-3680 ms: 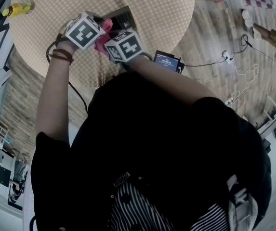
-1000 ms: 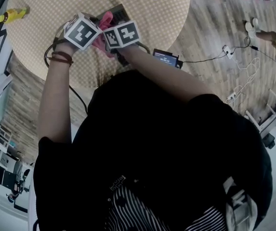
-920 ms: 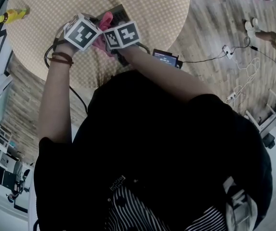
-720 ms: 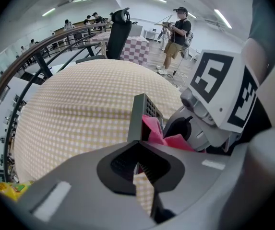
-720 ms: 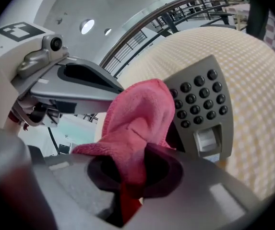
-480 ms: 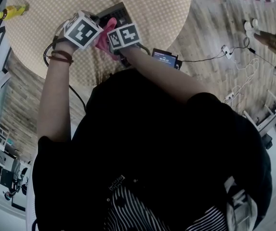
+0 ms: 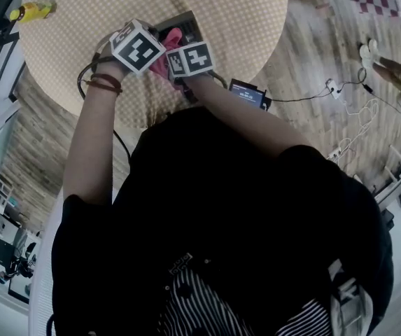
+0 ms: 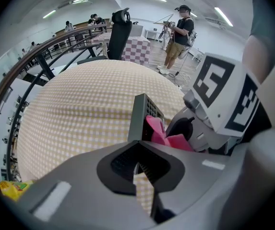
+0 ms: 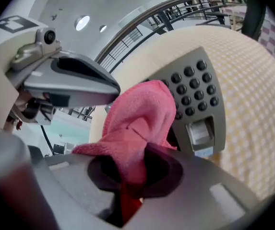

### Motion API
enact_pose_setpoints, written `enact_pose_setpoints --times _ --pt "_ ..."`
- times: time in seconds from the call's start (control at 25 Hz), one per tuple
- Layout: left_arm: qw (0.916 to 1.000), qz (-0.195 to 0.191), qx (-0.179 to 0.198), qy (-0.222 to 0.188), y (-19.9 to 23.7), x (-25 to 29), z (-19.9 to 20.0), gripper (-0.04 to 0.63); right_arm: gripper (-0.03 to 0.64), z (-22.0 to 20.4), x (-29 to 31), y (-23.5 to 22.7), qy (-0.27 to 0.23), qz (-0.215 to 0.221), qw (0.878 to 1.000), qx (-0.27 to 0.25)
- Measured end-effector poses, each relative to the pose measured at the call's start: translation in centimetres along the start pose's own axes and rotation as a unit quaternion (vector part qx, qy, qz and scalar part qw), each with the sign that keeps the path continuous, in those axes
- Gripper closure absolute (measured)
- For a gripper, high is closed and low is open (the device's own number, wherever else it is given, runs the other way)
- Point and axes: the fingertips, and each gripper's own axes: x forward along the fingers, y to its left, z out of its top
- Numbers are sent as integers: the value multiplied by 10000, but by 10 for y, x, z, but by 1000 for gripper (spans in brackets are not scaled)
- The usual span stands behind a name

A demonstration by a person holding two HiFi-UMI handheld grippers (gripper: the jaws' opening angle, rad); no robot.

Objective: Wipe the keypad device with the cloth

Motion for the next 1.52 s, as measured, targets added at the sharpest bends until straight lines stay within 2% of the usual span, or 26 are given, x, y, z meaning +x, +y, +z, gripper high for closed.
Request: enact_pose_setpoints --times 0.24,0.44,0.68,0.84,0.92,1.0,1.08,1.16,1.24,1.36,1.44,1.52 --pt "9999 78 -73 -56 5 -2 -8 589 552 38 -9 28 -265 199 9993 -178" --pt "9996 121 -183 -180 9 -2 -13 589 552 27 4 19 62 229 9997 -78" --pt "9987 209 -341 -331 8 -6 -16 589 552 -10 19 12 439 98 9989 -153" --pt "9968 166 -598 -495 7 -8 -19 589 553 -22 27 9 630 71 9978 -189" --pt "9963 285 -622 -524 8 -10 -18 590 552 -24 27 8 657 72 9978 -108" --pt "9954 576 -508 -565 8 -11 -17 589 552 -26 25 10 659 98 9978 -48" --pt "9913 942 -388 -829 8 -15 -18 591 552 -25 18 20 627 243 9977 -116" --pt "9821 1194 -625 -1318 6 -26 -18 591 553 -20 1 35 484 512 9970 -317" --pt "9647 1325 -1271 -1887 1 -44 -14 591 552 -13 -28 42 229 649 9955 -644" --pt "9245 1582 -2135 -2732 -10 -85 -7 589 554 1 -81 49 -423 606 9887 -1305" --pt "8926 1684 -2523 -3336 -29 -120 -1 591 554 10 -121 59 -977 651 9782 -1713" --pt "8583 1650 -2864 -3924 -55 -153 8 590 554 12 -163 68 -1375 827 9686 -1900"
